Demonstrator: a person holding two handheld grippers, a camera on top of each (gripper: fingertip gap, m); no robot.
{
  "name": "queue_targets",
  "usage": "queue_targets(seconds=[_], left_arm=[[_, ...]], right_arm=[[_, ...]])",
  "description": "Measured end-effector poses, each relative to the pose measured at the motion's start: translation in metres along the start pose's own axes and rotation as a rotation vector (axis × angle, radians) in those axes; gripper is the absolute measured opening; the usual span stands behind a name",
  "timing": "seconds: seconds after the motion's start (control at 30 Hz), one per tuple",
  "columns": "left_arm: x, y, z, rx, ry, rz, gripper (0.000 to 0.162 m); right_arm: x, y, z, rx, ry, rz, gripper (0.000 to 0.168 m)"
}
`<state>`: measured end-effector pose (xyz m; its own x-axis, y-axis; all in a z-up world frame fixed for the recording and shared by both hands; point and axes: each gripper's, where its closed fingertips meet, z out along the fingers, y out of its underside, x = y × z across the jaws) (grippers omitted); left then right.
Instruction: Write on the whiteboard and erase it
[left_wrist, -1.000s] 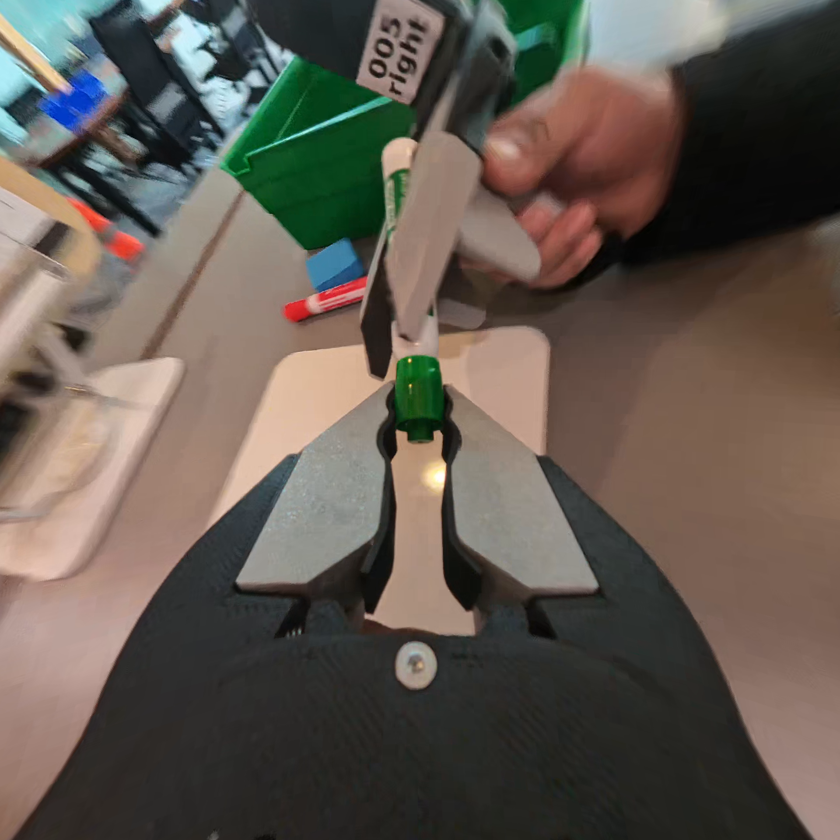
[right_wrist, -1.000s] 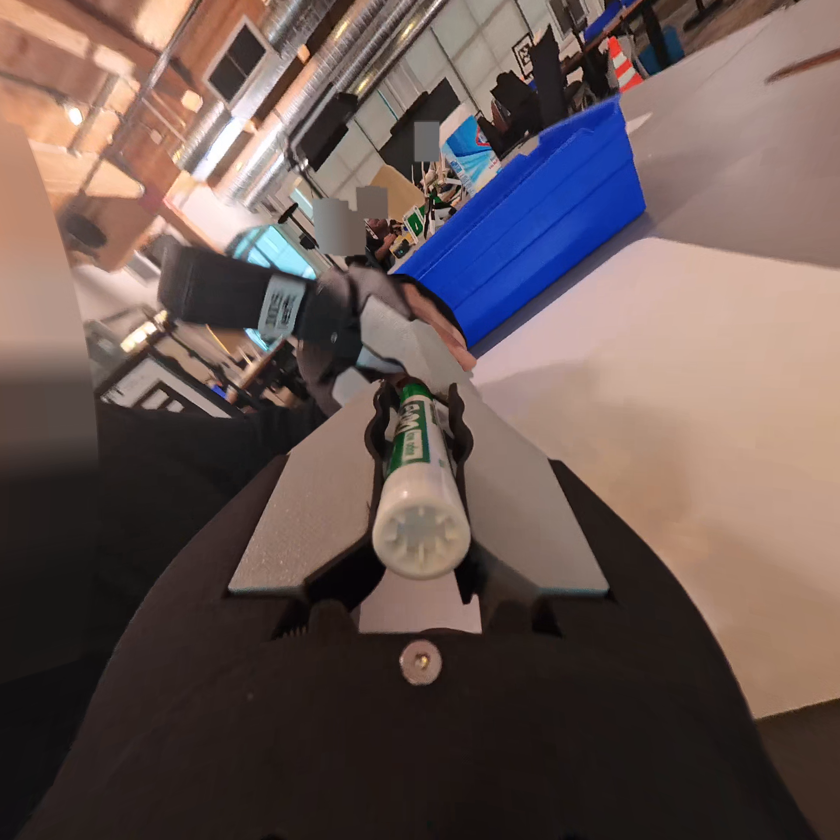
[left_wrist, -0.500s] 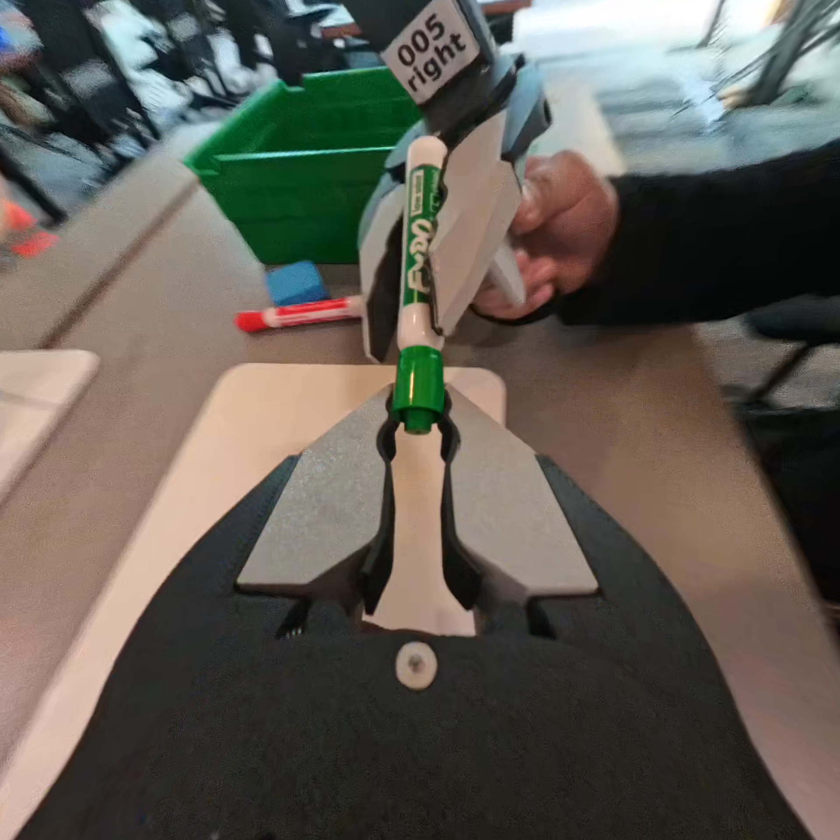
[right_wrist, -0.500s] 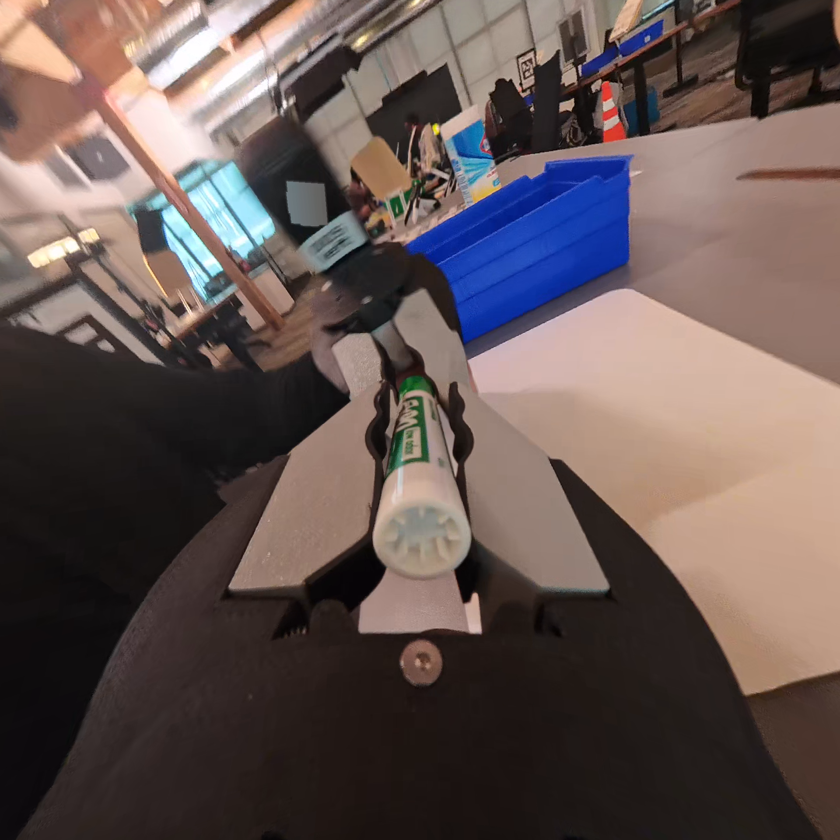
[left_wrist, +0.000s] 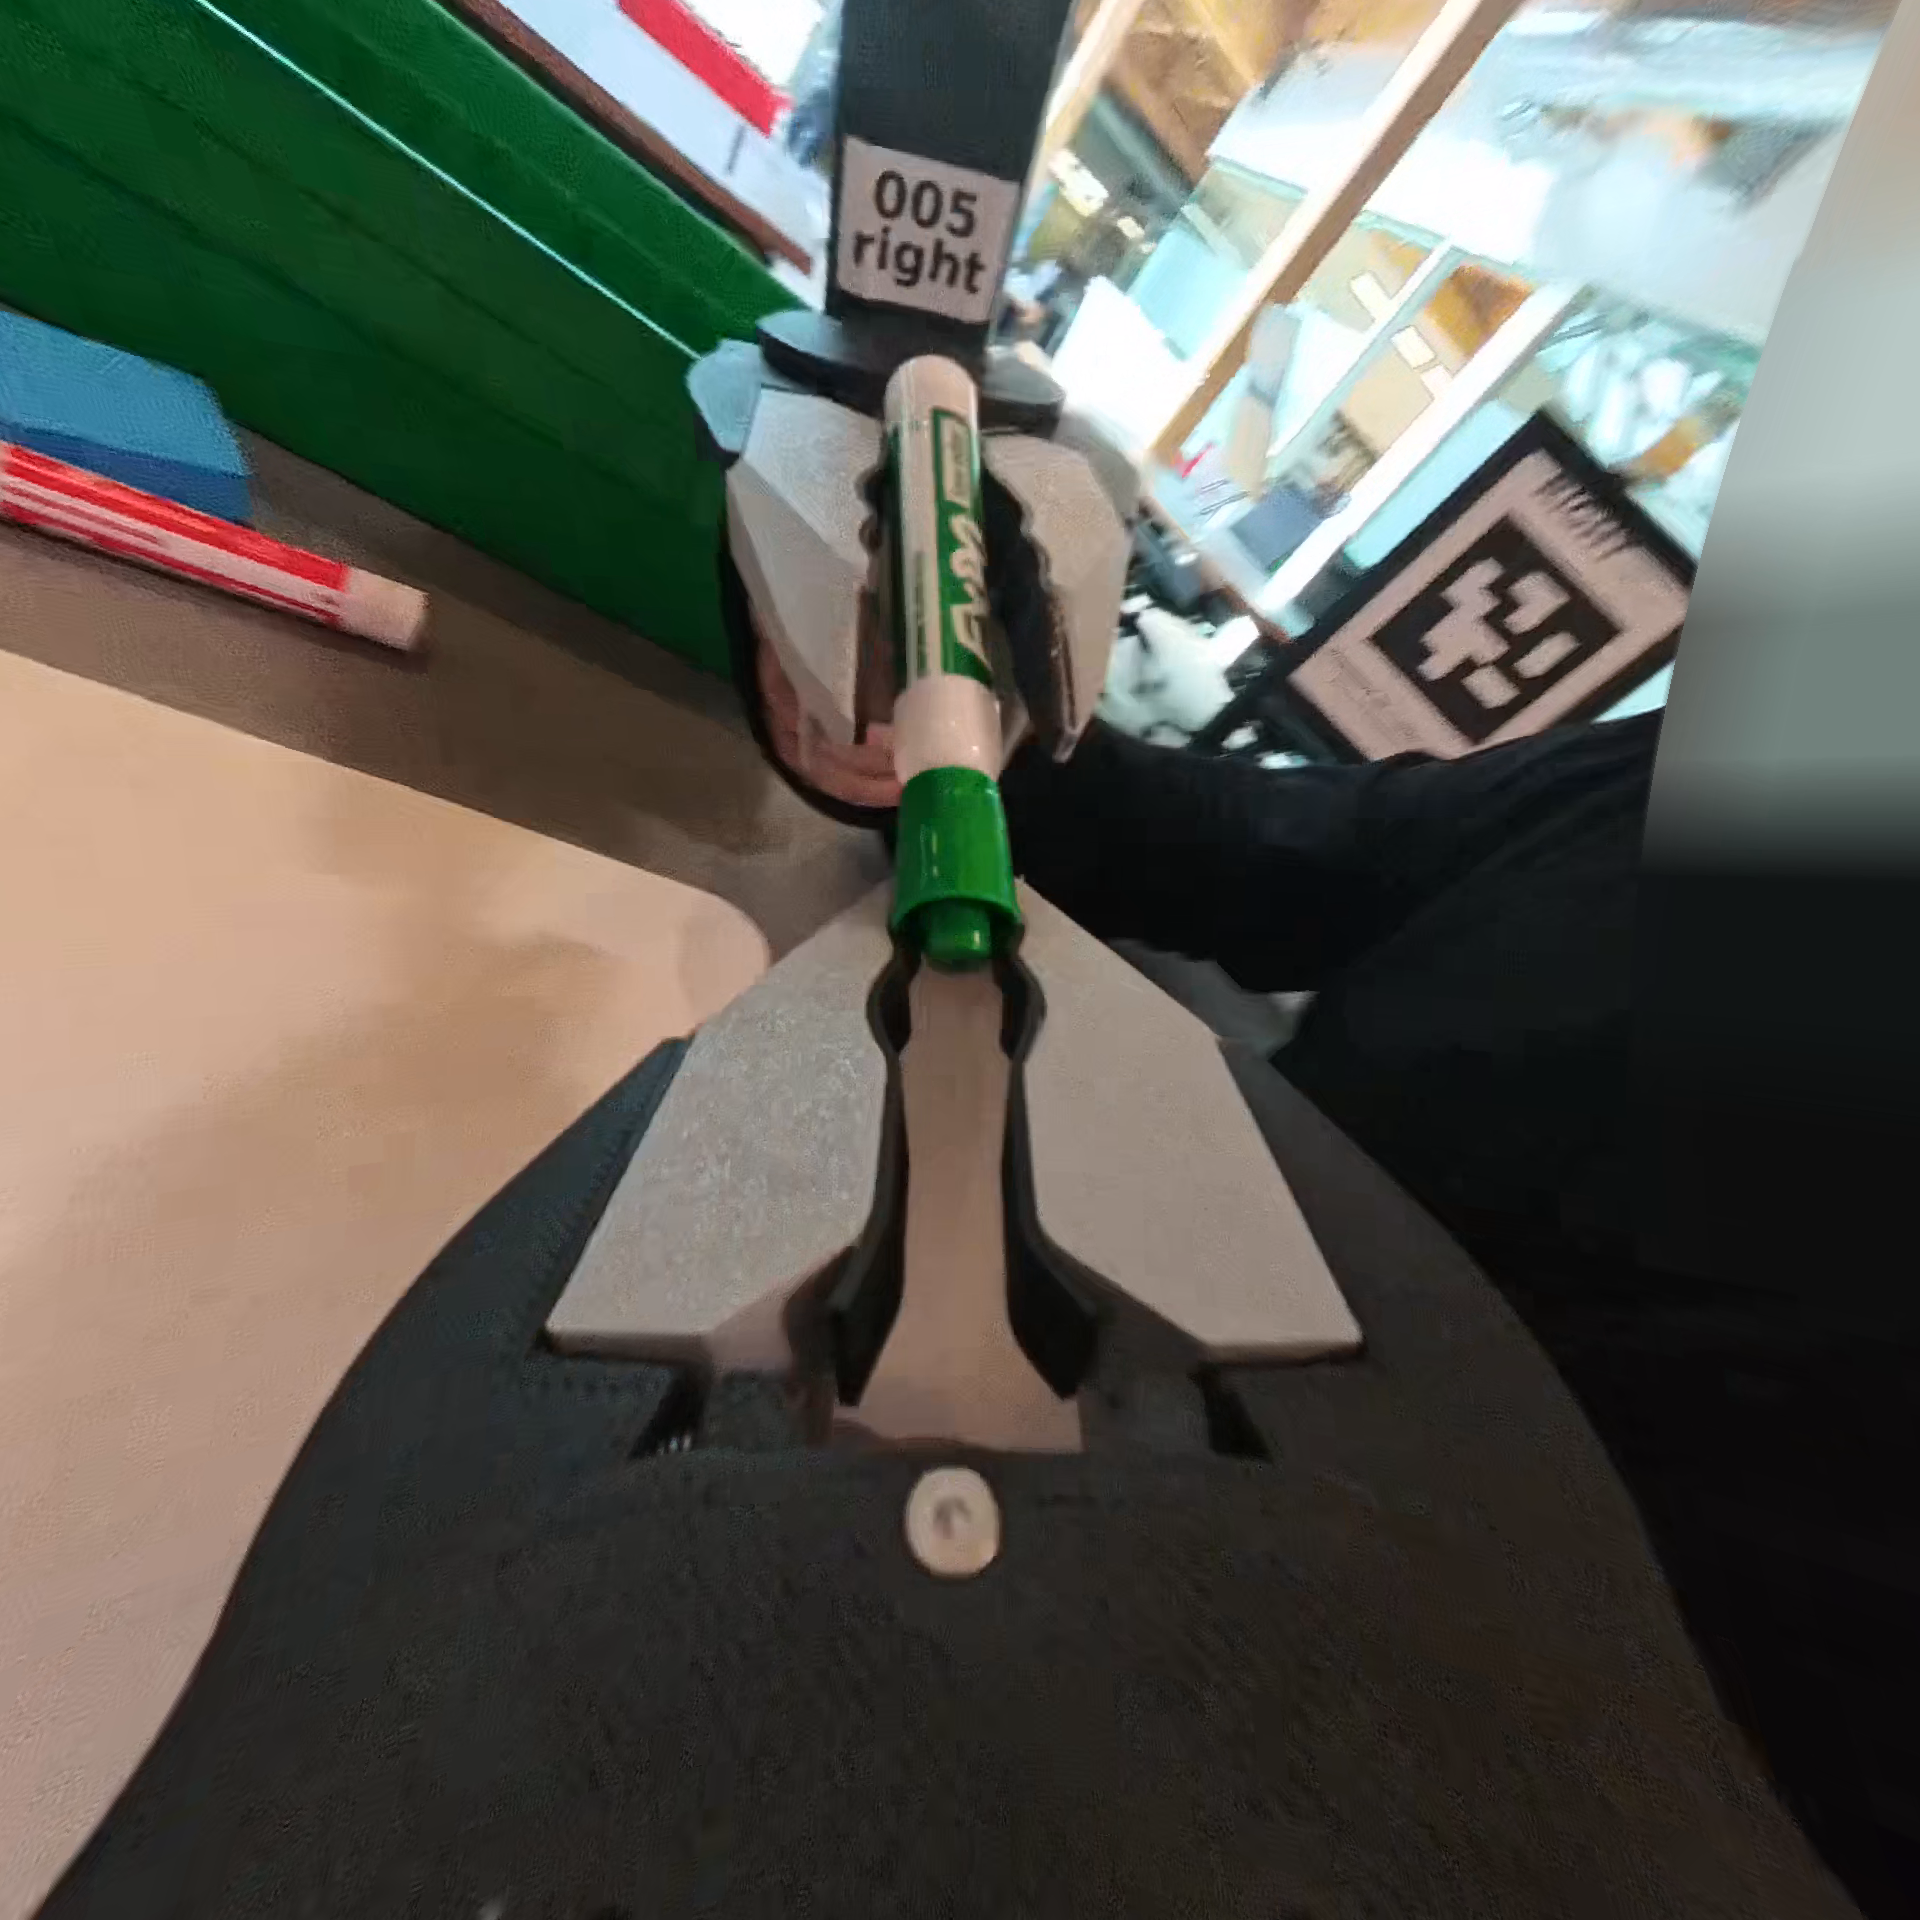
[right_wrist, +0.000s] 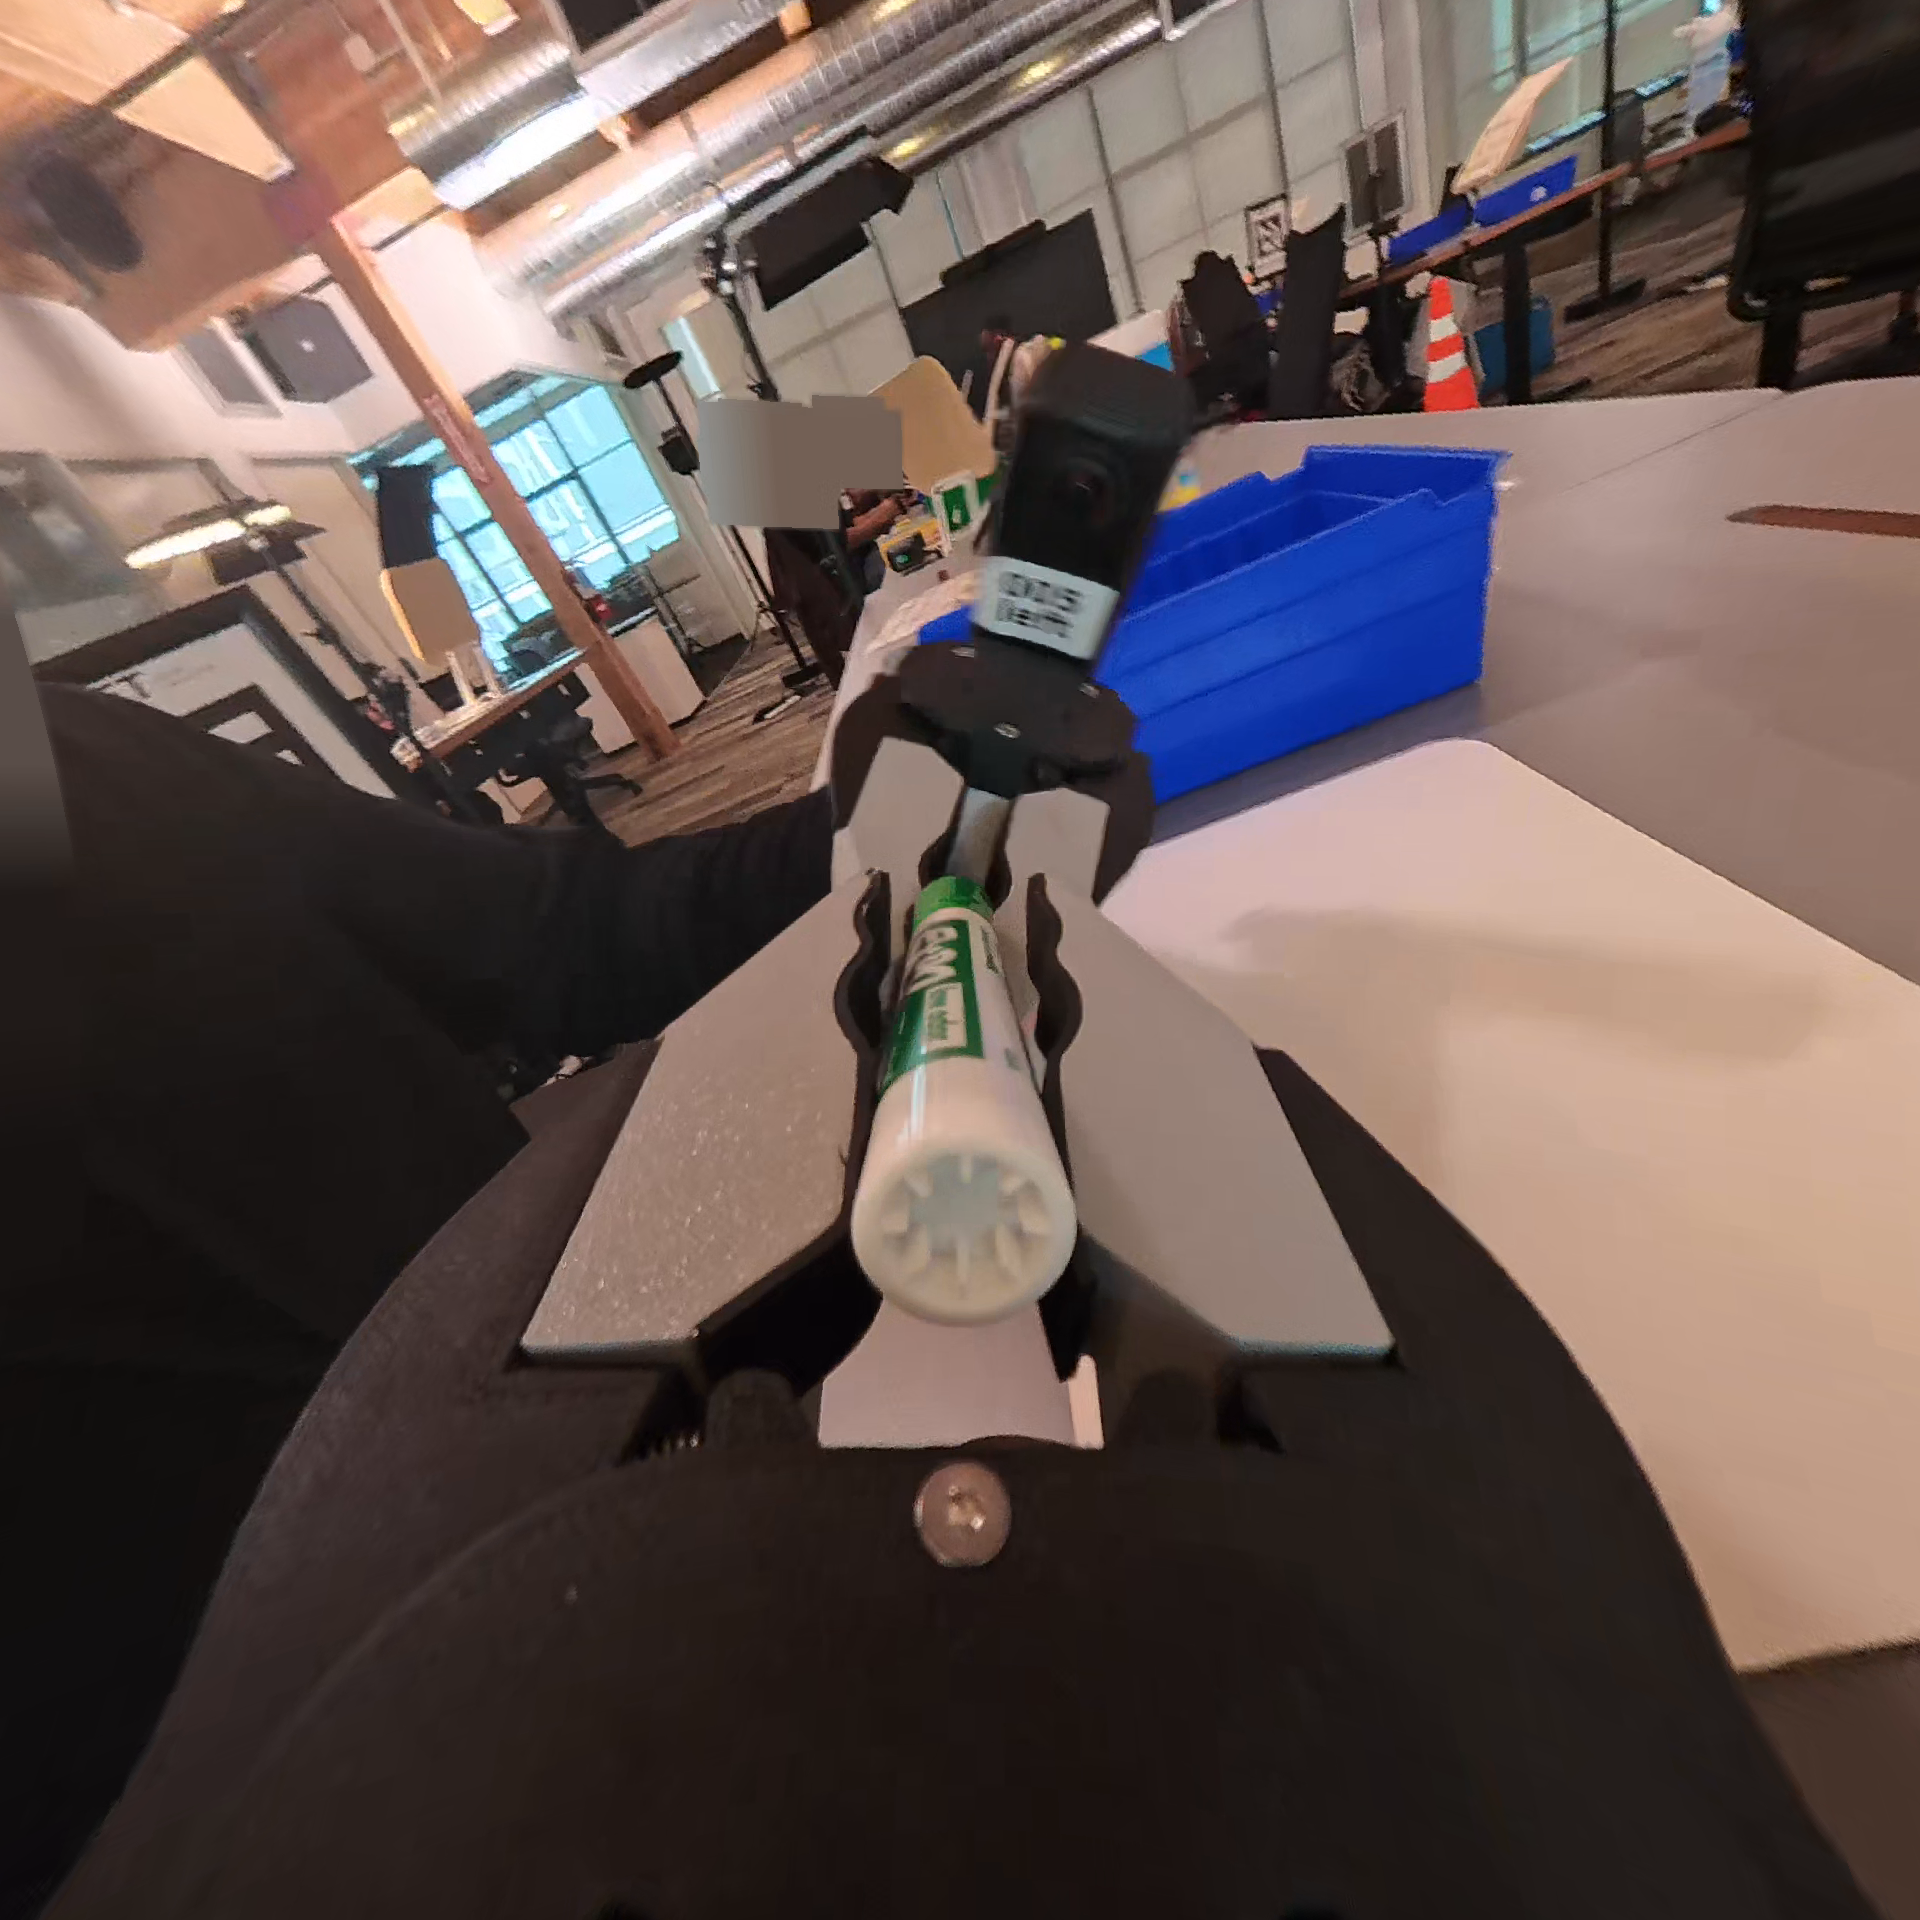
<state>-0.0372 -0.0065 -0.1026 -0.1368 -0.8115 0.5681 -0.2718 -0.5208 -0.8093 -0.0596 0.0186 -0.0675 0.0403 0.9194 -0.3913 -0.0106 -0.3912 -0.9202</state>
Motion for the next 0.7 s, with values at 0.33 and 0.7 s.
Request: queue_targets(seconds=[0.33, 0.7], left_arm=[[-0.05, 0.008, -0.006, -0.174, -0.512, 0.543, 0.0], [-0.03, 0.02, 0.003, -0.163, -0.267, 0.232, 0.031]], right_arm=[[0.023, 0.0, -0.009, 0.022, 0.081, 0.094, 0.026], [0.017, 0.022, 0.005, -0.104, 0.056, 0.057, 0.026]])
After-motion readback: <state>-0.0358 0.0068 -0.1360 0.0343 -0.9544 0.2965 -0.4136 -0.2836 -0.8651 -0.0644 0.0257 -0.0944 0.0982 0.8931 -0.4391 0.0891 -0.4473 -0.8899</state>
